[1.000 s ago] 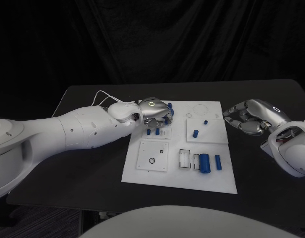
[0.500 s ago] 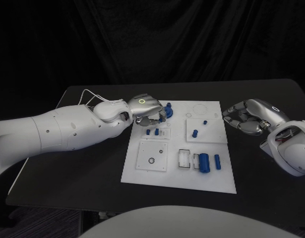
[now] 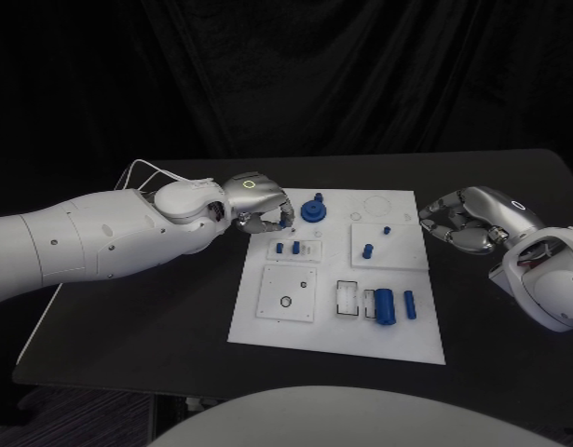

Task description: Assemble the parts on the task board

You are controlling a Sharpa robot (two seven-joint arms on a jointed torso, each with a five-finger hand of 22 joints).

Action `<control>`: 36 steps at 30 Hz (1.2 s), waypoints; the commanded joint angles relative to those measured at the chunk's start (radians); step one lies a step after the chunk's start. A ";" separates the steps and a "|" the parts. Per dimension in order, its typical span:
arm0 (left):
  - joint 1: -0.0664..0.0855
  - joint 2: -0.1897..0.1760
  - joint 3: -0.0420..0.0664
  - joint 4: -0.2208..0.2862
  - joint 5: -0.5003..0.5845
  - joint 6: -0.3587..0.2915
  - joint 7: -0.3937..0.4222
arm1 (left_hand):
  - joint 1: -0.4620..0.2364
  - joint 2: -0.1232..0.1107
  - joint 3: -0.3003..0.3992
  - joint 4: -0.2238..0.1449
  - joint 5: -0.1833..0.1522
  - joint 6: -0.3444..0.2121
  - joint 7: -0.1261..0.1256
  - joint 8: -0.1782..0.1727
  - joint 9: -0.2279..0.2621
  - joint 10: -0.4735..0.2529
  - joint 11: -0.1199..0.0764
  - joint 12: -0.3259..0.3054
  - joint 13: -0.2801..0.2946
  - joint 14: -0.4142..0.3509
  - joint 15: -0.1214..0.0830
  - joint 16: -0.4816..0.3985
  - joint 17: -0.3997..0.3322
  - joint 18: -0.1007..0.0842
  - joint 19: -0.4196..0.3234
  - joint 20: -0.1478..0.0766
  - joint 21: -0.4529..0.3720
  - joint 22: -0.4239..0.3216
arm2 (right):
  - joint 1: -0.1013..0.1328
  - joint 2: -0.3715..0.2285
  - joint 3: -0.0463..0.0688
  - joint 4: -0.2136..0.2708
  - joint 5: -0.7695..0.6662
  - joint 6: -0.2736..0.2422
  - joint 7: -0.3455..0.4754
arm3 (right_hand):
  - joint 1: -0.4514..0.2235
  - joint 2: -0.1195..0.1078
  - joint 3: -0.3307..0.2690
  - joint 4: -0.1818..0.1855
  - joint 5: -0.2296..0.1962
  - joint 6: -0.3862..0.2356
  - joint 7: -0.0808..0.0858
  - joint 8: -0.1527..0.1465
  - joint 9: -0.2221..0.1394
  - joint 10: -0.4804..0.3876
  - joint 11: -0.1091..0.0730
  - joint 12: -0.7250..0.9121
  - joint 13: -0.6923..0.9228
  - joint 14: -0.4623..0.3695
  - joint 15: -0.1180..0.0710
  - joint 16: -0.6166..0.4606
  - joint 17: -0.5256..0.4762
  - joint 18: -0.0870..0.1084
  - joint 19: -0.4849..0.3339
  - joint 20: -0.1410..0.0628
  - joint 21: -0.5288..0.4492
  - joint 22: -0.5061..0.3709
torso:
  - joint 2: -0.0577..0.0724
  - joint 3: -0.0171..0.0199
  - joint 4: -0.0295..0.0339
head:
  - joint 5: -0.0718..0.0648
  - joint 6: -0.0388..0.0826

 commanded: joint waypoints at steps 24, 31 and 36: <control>-0.035 0.047 0.001 -0.049 0.000 -0.038 -0.056 | -0.017 -0.003 0.010 0.003 -0.003 0.010 0.007 -0.006 0.002 0.020 0.002 -0.007 0.000 -0.009 0.003 -0.005 -0.003 0.019 -0.006 0.000 -0.008 0.089 | -0.004 0.003 0.001 -0.002 0.000 -0.012 0.009 | 0.008 0.000 0.005 -0.003 0.004 0.007 0.003 -0.003 0.000 0.077 0.006 -0.006 0.221 0.100 0.004 -0.005 0.253 0.017 -0.004 -0.002 -0.003 0.148 | 0.001 -0.0001 -0.0006 | -0.001 0.000; -0.040 0.067 0.001 -0.066 0.000 -0.035 -0.055 | -0.018 -0.003 0.010 0.004 -0.002 0.010 0.008 -0.007 0.002 0.022 0.002 -0.007 0.000 -0.011 0.004 -0.008 -0.009 0.020 -0.007 0.000 -0.013 0.088 | -0.005 0.002 0.001 -0.002 0.000 -0.015 0.011 | 0.008 0.000 0.005 -0.003 0.004 0.007 0.003 -0.003 0.000 0.077 0.006 -0.006 0.221 0.100 0.004 -0.005 0.253 0.017 -0.004 -0.002 -0.003 0.148 | 0.002 -0.0004 0.0000 | -0.001 0.000; -0.047 0.083 0.001 -0.085 0.000 -0.025 -0.056 | -0.018 -0.003 0.011 0.003 -0.001 0.009 0.008 -0.008 0.001 0.023 0.002 -0.007 0.000 -0.013 0.004 -0.011 -0.013 0.020 -0.008 0.000 -0.015 0.088 | -0.005 0.002 0.001 -0.002 0.000 -0.016 0.013 | 0.008 0.000 0.006 -0.004 0.004 0.007 0.002 -0.003 0.000 0.077 0.006 -0.006 0.222 0.100 0.004 -0.005 0.254 0.017 -0.004 -0.002 -0.003 0.148 | 0.001 -0.0002 -0.0009 | -0.002 0.000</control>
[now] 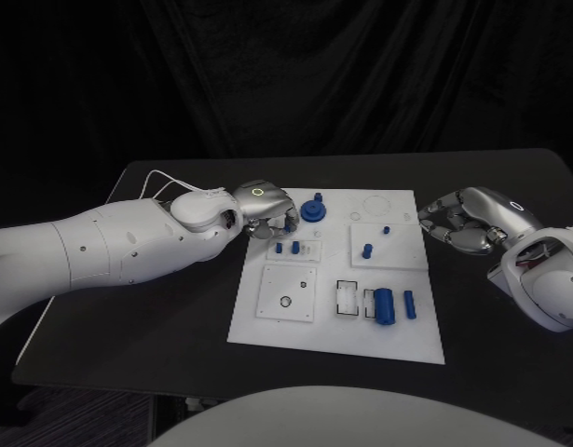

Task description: Assemble the parts on the task board

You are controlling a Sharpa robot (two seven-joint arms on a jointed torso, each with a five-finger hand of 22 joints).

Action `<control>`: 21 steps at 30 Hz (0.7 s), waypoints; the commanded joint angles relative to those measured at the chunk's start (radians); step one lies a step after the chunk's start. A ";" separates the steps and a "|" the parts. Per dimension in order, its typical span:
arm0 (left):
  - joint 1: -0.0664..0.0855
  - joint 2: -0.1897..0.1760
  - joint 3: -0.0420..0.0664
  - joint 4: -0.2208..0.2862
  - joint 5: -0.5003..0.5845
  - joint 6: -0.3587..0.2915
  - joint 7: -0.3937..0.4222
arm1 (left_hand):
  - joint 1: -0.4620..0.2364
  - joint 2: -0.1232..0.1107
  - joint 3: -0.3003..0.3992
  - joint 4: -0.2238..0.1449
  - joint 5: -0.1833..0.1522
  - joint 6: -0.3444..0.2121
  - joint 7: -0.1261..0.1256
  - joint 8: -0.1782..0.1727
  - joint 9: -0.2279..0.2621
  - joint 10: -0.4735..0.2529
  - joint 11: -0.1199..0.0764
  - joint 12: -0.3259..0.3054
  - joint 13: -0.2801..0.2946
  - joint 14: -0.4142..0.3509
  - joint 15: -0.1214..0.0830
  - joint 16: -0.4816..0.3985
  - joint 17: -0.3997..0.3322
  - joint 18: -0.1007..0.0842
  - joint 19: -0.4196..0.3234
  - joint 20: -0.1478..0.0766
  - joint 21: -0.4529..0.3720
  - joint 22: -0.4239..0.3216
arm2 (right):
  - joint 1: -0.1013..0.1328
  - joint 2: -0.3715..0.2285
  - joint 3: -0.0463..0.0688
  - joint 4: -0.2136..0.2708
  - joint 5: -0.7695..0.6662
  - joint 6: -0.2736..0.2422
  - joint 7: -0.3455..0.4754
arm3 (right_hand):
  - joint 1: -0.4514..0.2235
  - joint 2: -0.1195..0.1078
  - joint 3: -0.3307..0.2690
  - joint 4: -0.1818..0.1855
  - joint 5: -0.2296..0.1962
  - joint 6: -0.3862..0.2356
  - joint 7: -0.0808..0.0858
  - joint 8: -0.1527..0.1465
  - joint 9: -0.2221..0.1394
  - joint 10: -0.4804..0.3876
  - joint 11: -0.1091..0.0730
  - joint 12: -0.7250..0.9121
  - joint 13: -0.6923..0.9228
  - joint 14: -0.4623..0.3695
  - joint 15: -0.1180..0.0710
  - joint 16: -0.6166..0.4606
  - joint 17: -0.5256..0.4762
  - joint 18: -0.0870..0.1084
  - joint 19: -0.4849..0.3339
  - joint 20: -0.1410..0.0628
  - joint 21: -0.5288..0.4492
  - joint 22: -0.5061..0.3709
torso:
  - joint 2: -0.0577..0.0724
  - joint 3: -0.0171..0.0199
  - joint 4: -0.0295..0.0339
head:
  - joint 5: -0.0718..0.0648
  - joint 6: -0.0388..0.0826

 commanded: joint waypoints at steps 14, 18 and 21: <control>-0.023 0.047 0.001 -0.057 0.000 -0.029 -0.002 | -0.005 0.003 0.006 -0.004 0.002 0.003 0.004 -0.009 0.000 0.015 0.000 0.005 0.004 -0.006 0.005 -0.007 -0.002 0.010 -0.001 0.003 -0.001 0.089 | -0.003 -0.003 0.001 0.003 0.007 -0.014 0.010 | 0.009 0.000 0.003 -0.002 0.004 0.008 0.002 -0.003 0.000 0.077 0.006 -0.002 0.221 0.100 0.004 -0.005 0.254 0.017 -0.004 -0.002 -0.004 0.148 | 0.000 -0.0006 -0.0005 | -0.001 0.000; -0.025 0.049 0.001 -0.059 0.000 -0.042 -0.005 | -0.005 0.003 0.006 -0.004 0.002 0.003 0.004 -0.009 0.000 0.016 0.000 0.005 0.004 -0.007 0.005 -0.008 -0.005 0.011 -0.001 0.003 -0.002 0.089 | -0.003 -0.004 0.001 0.003 0.007 -0.013 0.010 | 0.009 0.000 0.003 -0.002 0.004 0.008 0.002 -0.003 0.000 0.077 0.006 -0.002 0.221 0.100 0.004 -0.005 0.254 0.017 -0.004 -0.002 -0.004 0.148 | 0.000 -0.0001 -0.0001 | -0.002 0.000; -0.025 0.050 0.001 -0.059 0.000 -0.050 -0.005 | -0.006 0.003 0.006 -0.004 0.003 0.004 0.005 -0.009 0.000 0.017 0.001 0.005 0.004 -0.009 0.005 -0.010 -0.010 0.010 0.000 0.003 0.000 0.089 | -0.003 -0.004 0.001 0.003 0.008 -0.013 0.010 | 0.009 0.000 0.003 -0.002 0.004 0.008 0.002 -0.003 0.000 0.077 0.006 -0.002 0.221 0.100 0.004 -0.005 0.254 0.017 -0.004 -0.002 -0.004 0.148 | 0.000 0.0001 -0.0002 | -0.001 0.000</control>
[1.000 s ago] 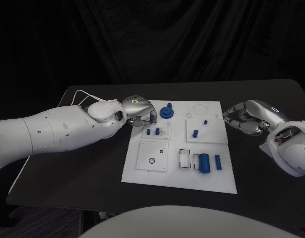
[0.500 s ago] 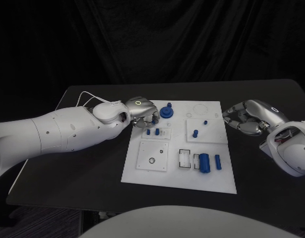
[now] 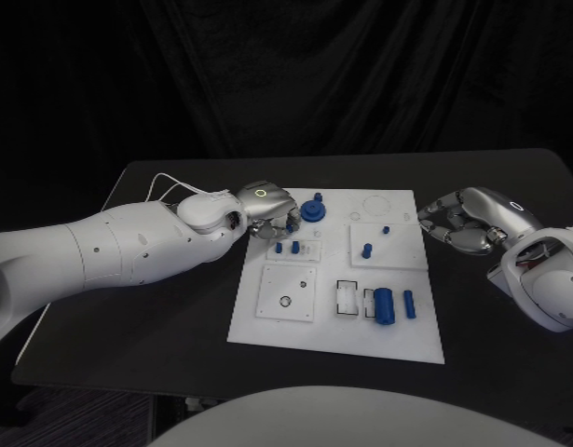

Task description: Assemble the parts on the task board

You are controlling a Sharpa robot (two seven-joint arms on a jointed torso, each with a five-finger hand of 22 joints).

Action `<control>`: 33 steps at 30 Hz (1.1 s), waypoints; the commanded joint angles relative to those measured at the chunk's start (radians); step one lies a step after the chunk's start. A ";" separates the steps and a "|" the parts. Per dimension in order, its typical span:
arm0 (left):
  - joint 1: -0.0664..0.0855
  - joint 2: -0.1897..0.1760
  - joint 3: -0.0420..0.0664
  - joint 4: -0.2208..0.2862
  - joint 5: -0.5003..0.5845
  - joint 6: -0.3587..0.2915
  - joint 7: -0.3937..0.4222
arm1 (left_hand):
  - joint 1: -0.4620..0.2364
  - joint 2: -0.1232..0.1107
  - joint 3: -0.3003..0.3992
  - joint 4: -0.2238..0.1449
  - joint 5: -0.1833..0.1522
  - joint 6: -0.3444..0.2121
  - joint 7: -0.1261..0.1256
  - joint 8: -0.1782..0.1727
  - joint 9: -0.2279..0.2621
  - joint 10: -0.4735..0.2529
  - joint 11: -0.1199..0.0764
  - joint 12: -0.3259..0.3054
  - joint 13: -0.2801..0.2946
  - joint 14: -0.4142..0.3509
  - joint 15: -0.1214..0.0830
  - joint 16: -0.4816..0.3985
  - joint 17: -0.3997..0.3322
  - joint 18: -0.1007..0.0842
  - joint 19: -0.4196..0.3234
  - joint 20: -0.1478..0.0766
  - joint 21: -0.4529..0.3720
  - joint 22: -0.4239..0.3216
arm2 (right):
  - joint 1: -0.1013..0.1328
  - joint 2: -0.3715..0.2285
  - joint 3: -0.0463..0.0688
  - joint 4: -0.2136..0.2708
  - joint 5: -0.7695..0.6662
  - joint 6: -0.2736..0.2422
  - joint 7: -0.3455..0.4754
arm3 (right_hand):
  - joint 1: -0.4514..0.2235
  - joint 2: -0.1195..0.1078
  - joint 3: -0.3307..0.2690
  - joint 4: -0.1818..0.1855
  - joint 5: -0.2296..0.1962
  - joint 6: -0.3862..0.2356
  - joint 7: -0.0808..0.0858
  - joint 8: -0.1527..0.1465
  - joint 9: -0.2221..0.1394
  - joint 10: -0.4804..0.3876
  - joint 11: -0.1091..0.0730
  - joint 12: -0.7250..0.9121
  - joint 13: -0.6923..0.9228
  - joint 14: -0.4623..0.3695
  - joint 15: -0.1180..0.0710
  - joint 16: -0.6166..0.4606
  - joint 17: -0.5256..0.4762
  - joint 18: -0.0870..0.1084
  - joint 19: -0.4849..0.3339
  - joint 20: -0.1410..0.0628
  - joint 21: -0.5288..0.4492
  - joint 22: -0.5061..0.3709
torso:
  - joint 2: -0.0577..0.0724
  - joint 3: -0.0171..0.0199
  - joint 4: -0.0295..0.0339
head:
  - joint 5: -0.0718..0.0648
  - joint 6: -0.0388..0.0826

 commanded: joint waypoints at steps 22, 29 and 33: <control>-0.008 0.019 -0.002 -0.003 0.000 -0.016 -0.008 | -0.002 0.009 0.003 -0.002 0.003 0.002 0.005 -0.008 -0.002 0.006 0.003 0.003 0.001 -0.012 0.002 -0.015 -0.017 0.009 0.002 0.003 0.004 0.090 | -0.005 0.003 0.000 0.001 0.001 -0.007 0.005 | 0.010 0.001 0.005 -0.003 0.005 0.009 0.002 -0.002 0.000 0.077 0.006 -0.003 0.220 0.100 0.004 -0.005 0.253 0.018 -0.004 -0.002 -0.005 0.148 | 0.000 0.0002 0.0000 | 0.000 0.000; -0.009 0.015 -0.002 -0.001 0.000 -0.039 -0.010 | 0.000 0.010 0.005 -0.005 0.006 0.001 0.006 -0.010 -0.003 0.008 0.004 0.003 0.002 -0.014 0.002 -0.018 -0.022 0.006 0.007 0.004 0.015 0.094 | -0.005 0.001 0.000 0.000 0.001 -0.005 0.004 | 0.010 0.001 0.005 -0.003 0.005 0.009 0.002 -0.002 0.000 0.077 0.006 -0.003 0.220 0.100 0.004 -0.005 0.253 0.018 -0.004 -0.002 -0.005 0.148 | 0.000 0.0005 -0.0001 | 0.002 0.000; -0.009 0.012 -0.002 0.004 0.000 -0.042 -0.008 | 0.001 0.010 0.006 -0.007 0.009 0.002 0.005 -0.010 -0.003 0.011 0.003 0.004 0.003 -0.017 0.002 -0.022 -0.029 0.006 0.007 0.004 0.016 0.094 | -0.005 0.003 0.000 0.000 0.001 -0.004 0.004 | 0.010 0.001 0.005 -0.003 0.005 0.009 0.002 -0.002 0.000 0.077 0.006 -0.003 0.220 0.100 0.004 -0.005 0.253 0.018 -0.004 -0.002 -0.005 0.148 | 0.000 0.0008 -0.0005 | 0.001 0.000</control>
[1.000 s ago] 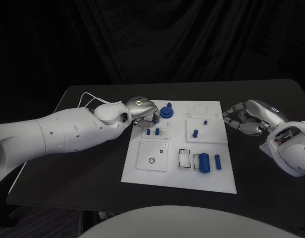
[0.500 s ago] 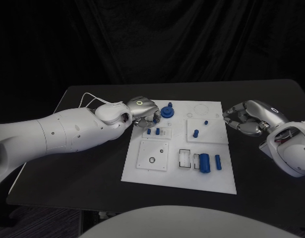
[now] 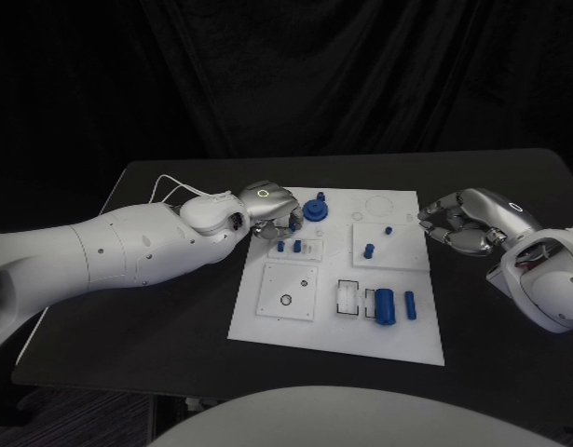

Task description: Assemble the parts on the task board

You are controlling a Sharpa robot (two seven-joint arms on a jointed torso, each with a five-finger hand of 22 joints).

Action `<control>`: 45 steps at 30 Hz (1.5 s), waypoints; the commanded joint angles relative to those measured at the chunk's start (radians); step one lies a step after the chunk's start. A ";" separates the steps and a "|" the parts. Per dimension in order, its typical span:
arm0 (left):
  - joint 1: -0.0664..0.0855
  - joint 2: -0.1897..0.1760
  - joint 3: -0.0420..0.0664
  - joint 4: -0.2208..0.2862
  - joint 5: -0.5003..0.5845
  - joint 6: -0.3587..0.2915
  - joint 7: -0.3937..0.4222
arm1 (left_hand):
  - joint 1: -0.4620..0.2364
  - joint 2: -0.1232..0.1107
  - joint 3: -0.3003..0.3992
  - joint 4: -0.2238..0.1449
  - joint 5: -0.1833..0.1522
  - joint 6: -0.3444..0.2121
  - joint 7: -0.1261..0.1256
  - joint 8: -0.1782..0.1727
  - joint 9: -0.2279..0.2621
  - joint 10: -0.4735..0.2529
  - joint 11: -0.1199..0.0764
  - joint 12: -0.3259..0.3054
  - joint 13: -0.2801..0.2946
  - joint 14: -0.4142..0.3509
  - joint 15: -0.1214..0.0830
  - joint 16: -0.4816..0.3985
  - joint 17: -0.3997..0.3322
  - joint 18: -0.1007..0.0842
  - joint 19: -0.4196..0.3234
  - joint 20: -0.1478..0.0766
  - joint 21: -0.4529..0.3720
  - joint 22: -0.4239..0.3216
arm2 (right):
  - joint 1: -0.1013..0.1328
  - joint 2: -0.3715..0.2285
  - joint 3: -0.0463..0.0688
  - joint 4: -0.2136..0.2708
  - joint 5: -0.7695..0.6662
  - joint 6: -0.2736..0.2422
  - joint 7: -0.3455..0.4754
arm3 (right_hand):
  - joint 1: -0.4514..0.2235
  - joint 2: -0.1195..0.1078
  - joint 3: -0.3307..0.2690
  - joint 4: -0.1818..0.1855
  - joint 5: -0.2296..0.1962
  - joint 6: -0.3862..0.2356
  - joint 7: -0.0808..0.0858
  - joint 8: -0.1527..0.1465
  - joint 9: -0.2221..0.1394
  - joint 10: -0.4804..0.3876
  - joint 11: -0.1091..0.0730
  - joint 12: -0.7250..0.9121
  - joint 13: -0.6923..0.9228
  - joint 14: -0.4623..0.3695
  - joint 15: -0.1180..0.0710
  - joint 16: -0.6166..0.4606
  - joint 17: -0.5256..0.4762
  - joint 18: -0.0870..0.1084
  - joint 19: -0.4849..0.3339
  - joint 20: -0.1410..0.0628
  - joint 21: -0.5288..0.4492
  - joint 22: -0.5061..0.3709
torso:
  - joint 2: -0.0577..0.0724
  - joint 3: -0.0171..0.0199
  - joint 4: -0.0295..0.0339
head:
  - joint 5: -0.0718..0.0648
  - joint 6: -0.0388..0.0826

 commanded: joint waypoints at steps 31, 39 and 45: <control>-0.004 -0.008 0.000 0.028 0.000 -0.078 0.001 | -0.002 0.004 0.006 -0.012 0.005 -0.002 0.002 -0.010 -0.001 0.018 0.000 0.003 0.006 -0.014 0.002 -0.018 -0.020 0.006 0.003 0.000 0.001 0.096 | -0.004 0.000 0.000 -0.001 -0.002 -0.002 0.003 | 0.010 0.001 0.005 -0.003 0.005 0.005 -0.002 -0.002 0.000 0.077 0.006 -0.003 0.220 0.100 0.004 -0.005 0.253 0.018 -0.004 -0.002 -0.005 0.148 | 0.000 -0.0002 0.0003 | -0.002 0.000; -0.004 0.007 0.000 0.008 0.000 -0.041 -0.024 | -0.010 0.000 0.008 -0.012 -0.002 -0.017 0.004 -0.023 -0.006 0.005 0.005 -0.010 0.004 -0.016 0.004 -0.026 -0.030 0.008 -0.001 0.001 -0.015 0.094 | -0.004 0.001 0.000 -0.001 -0.002 -0.002 0.003 | 0.010 0.001 0.005 -0.003 0.005 0.005 -0.002 -0.002 0.000 0.077 0.006 -0.003 0.220 0.100 0.004 -0.005 0.253 0.018 -0.004 -0.002 -0.005 0.148 | 0.000 -0.0003 0.0001 | -0.001 0.000; -0.004 0.011 0.000 0.004 0.000 -0.016 -0.031 | -0.014 0.000 0.009 -0.010 -0.006 -0.018 0.004 -0.025 -0.006 0.000 0.006 -0.015 0.003 -0.017 0.005 -0.028 -0.033 0.008 -0.001 0.001 -0.018 0.094 | -0.005 0.001 0.000 -0.002 -0.002 -0.002 0.003 | 0.010 0.001 0.006 -0.006 0.006 0.007 -0.002 -0.001 0.001 0.077 0.005 -0.003 0.220 0.100 0.004 -0.005 0.253 0.018 -0.004 -0.002 -0.007 0.148 | 0.000 0.0000 0.0000 | 0.000 0.000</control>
